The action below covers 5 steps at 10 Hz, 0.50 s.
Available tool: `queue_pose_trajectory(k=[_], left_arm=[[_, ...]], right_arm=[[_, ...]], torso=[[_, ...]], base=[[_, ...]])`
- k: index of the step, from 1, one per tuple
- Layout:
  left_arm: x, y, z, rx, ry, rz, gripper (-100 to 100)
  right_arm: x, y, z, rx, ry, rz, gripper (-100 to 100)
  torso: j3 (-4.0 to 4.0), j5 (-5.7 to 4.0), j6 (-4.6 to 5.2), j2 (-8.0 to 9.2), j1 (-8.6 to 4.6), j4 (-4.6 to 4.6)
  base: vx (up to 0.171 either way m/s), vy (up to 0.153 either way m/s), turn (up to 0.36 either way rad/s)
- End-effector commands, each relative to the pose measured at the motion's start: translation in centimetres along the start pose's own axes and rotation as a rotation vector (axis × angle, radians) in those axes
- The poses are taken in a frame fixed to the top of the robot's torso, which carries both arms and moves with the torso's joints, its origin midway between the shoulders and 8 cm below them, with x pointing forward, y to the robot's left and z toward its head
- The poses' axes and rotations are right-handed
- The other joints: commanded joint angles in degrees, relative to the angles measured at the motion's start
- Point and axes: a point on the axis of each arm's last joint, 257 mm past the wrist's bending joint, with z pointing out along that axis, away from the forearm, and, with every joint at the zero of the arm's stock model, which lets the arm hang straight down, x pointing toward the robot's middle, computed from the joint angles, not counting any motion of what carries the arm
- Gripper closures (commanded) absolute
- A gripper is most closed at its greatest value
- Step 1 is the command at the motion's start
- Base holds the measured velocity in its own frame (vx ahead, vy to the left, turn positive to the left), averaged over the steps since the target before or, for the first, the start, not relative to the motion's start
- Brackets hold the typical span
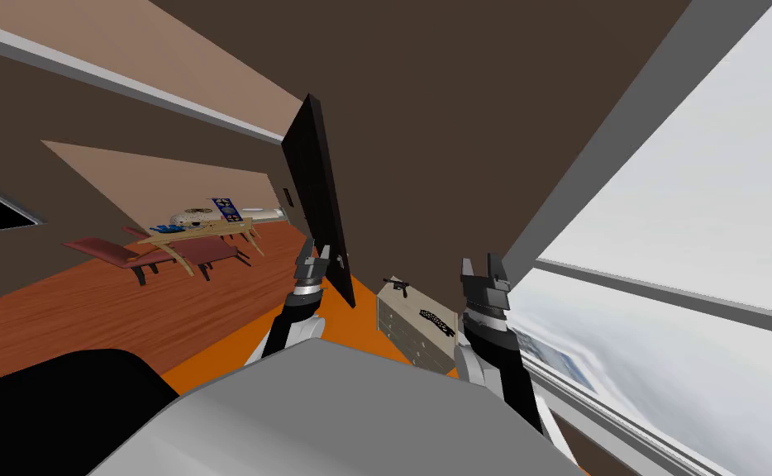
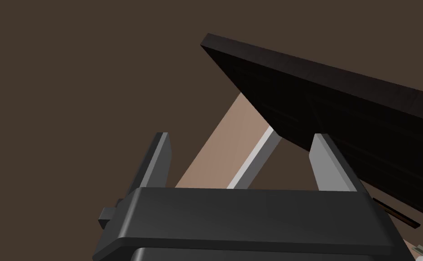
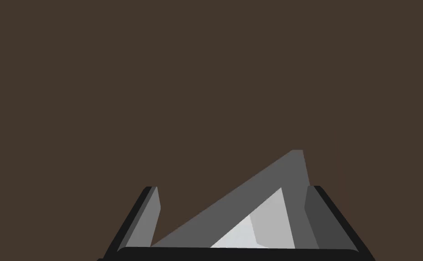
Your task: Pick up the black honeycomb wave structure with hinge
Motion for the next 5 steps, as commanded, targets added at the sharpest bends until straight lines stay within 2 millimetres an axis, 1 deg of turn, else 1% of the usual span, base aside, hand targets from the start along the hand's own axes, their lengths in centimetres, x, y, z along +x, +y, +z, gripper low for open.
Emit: queue_pose_trajectory(k=[1,3,4,5], left_arm=[[0.0,0.0,0.0,0.0,0.0,0.0,0],[0.0,0.0,0.0,0.0,0.0,0.0,0],[0.0,0.0,0.0,0.0,0.0,0.0,0],[0.0,0.0,0.0,0.0,0.0,0.0,0]], right_arm=[[0.4,-0.5,-0.5,0.015,0.044,-0.023,-100],[0.7,-1.7,-1.5,0.052,0.099,-0.062,-100],[0.8,-1.8,-1.6,0.053,0.109,-0.065,-100],[0.9,-2.7,-2.3,0.081,0.143,-0.091,-100]], torso=[[0.0,0.0,0.0,0.0,0.0,0.0],[0.19,0.04,-0.01,0.34,0.19,0.07],[0.27,0.06,-0.01,0.48,0.26,0.1],[0.23,0.05,0.0,0.39,0.2,0.1]], base=[[-0.042,0.03,0.066],[-0.122,0.069,0.1],[-0.087,0.055,0.022],[-0.078,0.05,0.092]])
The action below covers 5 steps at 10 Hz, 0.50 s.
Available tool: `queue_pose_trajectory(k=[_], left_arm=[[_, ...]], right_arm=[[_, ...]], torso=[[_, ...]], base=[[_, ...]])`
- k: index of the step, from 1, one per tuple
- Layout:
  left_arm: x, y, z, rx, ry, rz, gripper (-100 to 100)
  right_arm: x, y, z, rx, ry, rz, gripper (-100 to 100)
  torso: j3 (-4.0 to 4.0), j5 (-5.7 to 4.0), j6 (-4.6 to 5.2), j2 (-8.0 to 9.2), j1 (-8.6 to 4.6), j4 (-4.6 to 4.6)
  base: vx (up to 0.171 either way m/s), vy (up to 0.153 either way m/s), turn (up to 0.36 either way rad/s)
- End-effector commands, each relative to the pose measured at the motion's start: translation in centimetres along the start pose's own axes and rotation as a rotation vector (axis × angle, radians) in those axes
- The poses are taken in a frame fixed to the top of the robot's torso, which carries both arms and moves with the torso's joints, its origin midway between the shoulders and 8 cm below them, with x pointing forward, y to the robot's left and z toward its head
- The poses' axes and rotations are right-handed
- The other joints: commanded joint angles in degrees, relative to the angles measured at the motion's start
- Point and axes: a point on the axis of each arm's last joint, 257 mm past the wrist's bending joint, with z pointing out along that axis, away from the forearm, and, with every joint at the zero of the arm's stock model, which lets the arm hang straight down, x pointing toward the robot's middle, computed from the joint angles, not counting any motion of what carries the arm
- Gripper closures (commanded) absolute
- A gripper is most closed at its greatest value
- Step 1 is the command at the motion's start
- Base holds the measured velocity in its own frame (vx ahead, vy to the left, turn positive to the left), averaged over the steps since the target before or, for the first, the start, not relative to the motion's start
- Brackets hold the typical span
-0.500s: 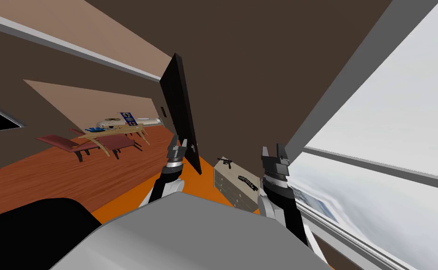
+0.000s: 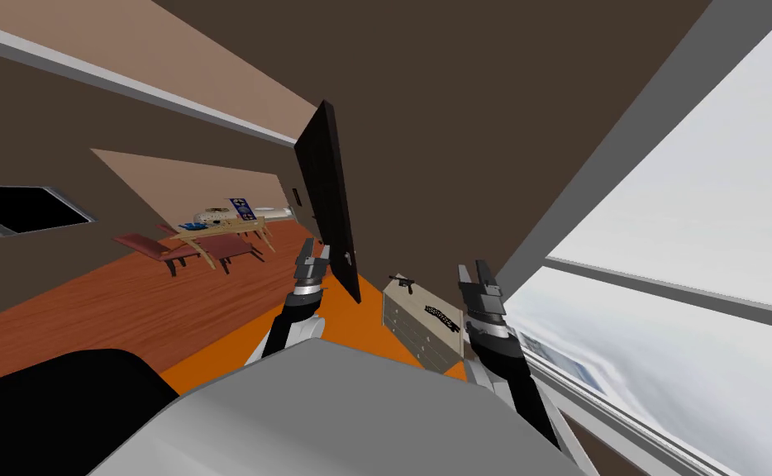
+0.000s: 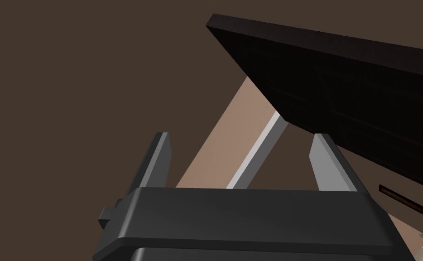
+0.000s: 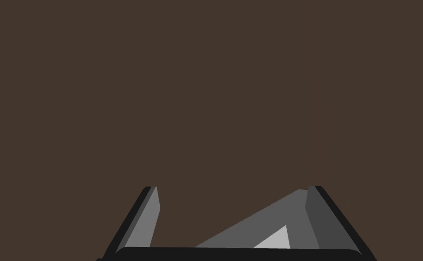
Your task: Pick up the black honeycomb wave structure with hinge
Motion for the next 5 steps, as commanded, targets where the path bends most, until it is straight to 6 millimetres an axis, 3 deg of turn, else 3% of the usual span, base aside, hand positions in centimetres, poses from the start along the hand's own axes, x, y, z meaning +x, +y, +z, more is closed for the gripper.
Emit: queue_pose_trajectory(k=[1,2,3,5], left_arm=[[0.0,0.0,0.0,0.0,0.0,0.0,0],[0.0,0.0,0.0,0.0,0.0,0.0,0],[0.0,0.0,0.0,0.0,0.0,0.0,0],[0.0,0.0,0.0,0.0,0.0,0.0,0]], right_arm=[[0.3,-1.7,-1.1,0.049,0.047,-0.038,-100],[0.4,-3.0,-2.1,0.088,0.077,-0.065,-100],[0.5,-3.0,-2.1,0.088,0.087,-0.068,-100],[0.5,-6.2,-4.6,0.178,0.156,-0.127,-100]], torso=[[0.0,0.0,0.0,0.0,0.0,0.0],[0.07,0.02,0.0,0.14,0.08,0.02],[0.13,0.02,0.0,0.22,0.12,0.05],[0.03,0.0,0.0,0.05,-0.02,0.02]], base=[[-0.135,0.078,0.163],[-0.153,0.088,0.185],[-0.096,0.061,0.045],[-0.096,0.057,0.191]])
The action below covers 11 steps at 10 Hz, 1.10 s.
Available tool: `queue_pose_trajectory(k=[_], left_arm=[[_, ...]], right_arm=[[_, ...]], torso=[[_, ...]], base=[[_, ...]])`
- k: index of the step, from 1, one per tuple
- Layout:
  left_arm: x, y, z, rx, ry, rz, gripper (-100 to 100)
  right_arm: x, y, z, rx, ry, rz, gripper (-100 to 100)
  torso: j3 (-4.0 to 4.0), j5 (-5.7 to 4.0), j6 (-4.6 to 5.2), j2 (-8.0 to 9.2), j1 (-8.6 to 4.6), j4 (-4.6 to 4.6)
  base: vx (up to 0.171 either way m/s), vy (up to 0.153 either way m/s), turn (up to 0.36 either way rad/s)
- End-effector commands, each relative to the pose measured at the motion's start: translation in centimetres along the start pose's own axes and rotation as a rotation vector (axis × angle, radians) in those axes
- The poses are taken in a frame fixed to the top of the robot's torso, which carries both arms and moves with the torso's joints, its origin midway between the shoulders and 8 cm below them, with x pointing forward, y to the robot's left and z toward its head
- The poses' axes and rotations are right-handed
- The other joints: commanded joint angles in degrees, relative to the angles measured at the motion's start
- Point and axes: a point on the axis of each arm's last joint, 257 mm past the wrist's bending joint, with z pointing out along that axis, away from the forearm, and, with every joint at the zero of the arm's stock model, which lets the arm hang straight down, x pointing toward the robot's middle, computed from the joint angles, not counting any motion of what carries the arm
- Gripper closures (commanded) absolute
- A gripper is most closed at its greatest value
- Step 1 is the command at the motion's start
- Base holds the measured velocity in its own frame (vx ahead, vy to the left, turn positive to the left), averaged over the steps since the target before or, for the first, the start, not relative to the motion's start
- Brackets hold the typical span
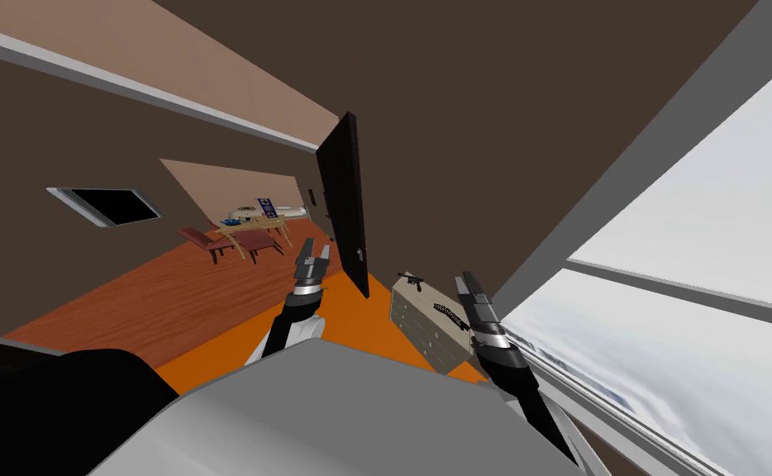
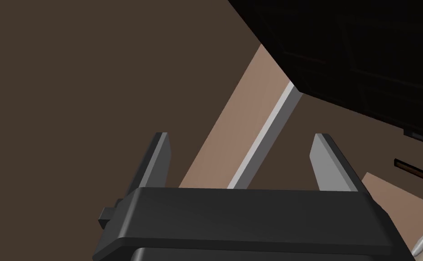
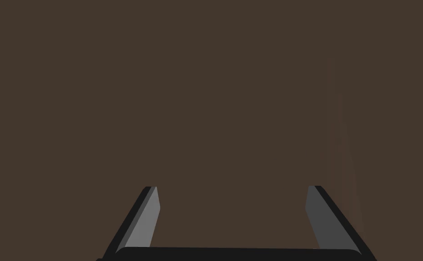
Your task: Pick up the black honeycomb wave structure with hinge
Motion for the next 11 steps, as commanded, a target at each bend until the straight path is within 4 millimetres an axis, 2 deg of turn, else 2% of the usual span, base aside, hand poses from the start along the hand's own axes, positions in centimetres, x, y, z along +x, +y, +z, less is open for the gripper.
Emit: queue_pose_trajectory(k=[1,5,6,9,11], left_arm=[[0.0,0.0,0.0,0.0,0.0,0.0,0],[0.0,0.0,0.0,0.0,0.0,0.0,0],[0.0,0.0,0.0,0.0,0.0,0.0,0],[0.0,0.0,0.0,0.0,0.0,0.0,0],[0.0,0.0,0.0,0.0,0.0,0.0,0]], right_arm=[[0.1,-1.5,-0.9,0.031,0.023,-0.02,-100],[1.3,-9.4,-6.7,0.248,0.173,-0.137,-100],[1.3,-10.1,-7.2,0.265,0.174,-0.137,-100],[1.6,-14.0,-11.0,0.38,0.251,-0.196,-100],[1.5,-14.8,-11.8,0.403,0.254,-0.196,-100]], torso=[[0.0,0.0,0.0,0.0,0.0,0.0],[0.02,-0.04,0.0,0.02,-0.24,0.01],[0.02,-0.05,0.01,0.02,-0.24,0.01],[-0.14,-0.07,0.04,-0.26,-0.31,-0.05],[-0.16,-0.07,0.04,-0.29,-0.34,-0.05]], base=[[-0.082,0.042,0.061],[-0.098,0.02,0.253],[-0.061,0.011,0.089],[-0.035,0.004,0.181],[-0.021,-0.008,0.054]])
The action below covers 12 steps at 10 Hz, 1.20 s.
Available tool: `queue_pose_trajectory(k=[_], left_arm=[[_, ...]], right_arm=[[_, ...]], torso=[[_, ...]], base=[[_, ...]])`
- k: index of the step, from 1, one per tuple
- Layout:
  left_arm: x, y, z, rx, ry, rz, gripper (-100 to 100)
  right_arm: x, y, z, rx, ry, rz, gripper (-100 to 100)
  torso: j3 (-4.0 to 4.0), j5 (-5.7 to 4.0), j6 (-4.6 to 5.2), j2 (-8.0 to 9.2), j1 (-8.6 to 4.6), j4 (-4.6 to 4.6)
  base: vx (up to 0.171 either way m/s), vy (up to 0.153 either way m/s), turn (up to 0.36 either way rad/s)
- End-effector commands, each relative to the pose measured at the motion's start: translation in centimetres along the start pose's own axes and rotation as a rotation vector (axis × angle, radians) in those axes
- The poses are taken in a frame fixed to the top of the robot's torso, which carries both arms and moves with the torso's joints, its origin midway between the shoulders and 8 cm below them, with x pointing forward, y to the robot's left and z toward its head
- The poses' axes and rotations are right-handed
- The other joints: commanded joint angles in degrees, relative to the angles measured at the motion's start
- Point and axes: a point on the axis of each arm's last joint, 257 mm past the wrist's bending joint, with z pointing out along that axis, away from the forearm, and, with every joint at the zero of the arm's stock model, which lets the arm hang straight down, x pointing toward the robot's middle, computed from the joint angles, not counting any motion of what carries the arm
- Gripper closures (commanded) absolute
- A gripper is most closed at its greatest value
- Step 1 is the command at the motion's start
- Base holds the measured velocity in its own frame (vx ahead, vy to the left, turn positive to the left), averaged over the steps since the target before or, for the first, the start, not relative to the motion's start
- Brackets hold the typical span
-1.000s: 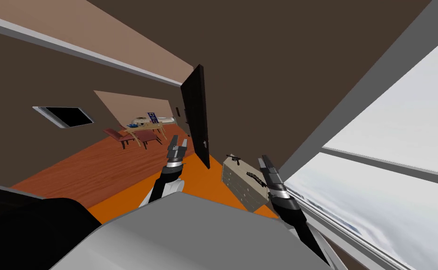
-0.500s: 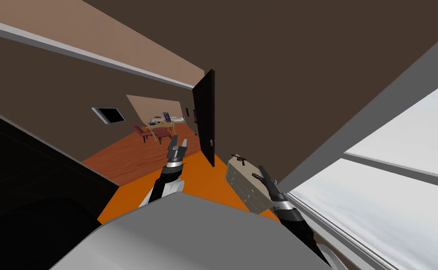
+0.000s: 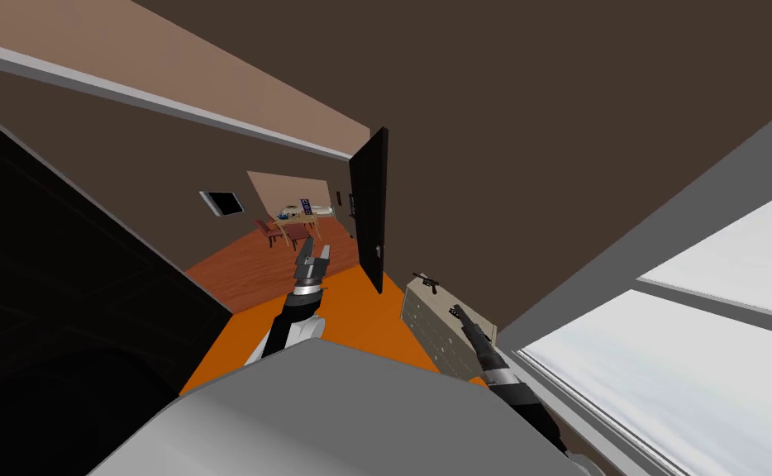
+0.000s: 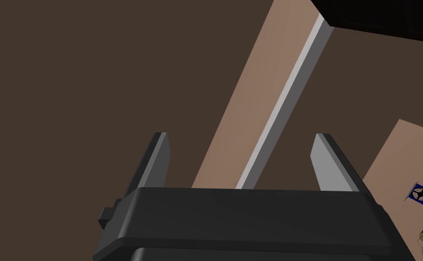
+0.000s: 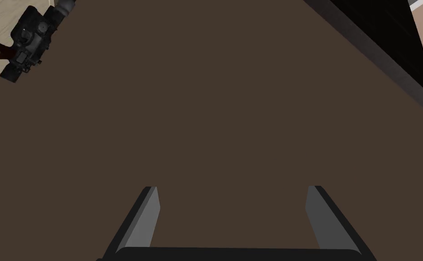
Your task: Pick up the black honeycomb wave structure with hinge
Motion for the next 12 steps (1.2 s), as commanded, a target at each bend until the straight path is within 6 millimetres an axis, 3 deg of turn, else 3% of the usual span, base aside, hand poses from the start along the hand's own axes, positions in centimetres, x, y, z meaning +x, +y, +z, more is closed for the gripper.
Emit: queue_pose_trajectory(k=[1,5,6,7,10,12], left_arm=[[0.0,0.0,0.0,0.0,0.0,0.0,0],[0.0,0.0,0.0,0.0,0.0,0.0,0],[0.0,0.0,0.0,0.0,0.0,0.0,0],[0.0,0.0,0.0,0.0,0.0,0.0,0],[0.0,0.0,0.0,0.0,0.0,0.0,0],[0.0,0.0,0.0,0.0,0.0,0.0,0]], right_arm=[[1.0,-3.1,-1.6,0.075,0.045,-0.029,-100],[2.9,-9.0,-5.2,0.217,0.134,-0.089,-100],[3.7,-11.2,-6.9,0.273,0.177,-0.121,-100],[3.8,-11.8,-7.3,0.287,0.18,-0.121,-100],[4.9,-16.3,-11.3,0.402,0.272,-0.191,-100],[5.0,-17.2,-12.2,0.427,0.279,-0.191,-100]], torso=[[0.0,0.0,0.0,0.0,0.0,0.0],[0.05,0.0,-0.04,0.08,-0.01,0.02],[0.02,-0.01,0.0,0.03,-0.02,0.01],[0.01,0.0,-0.04,0.02,-0.04,0.01],[0.0,-0.01,0.01,0.0,-0.04,0.0],[-0.02,-0.01,0.01,-0.03,-0.07,0.0]], base=[[-0.027,0.002,0.296],[-0.039,-0.008,0.214],[-0.024,-0.01,0.267],[-0.018,-0.015,0.135],[-0.021,-0.01,0.21],[-0.008,-0.013,0.072]])
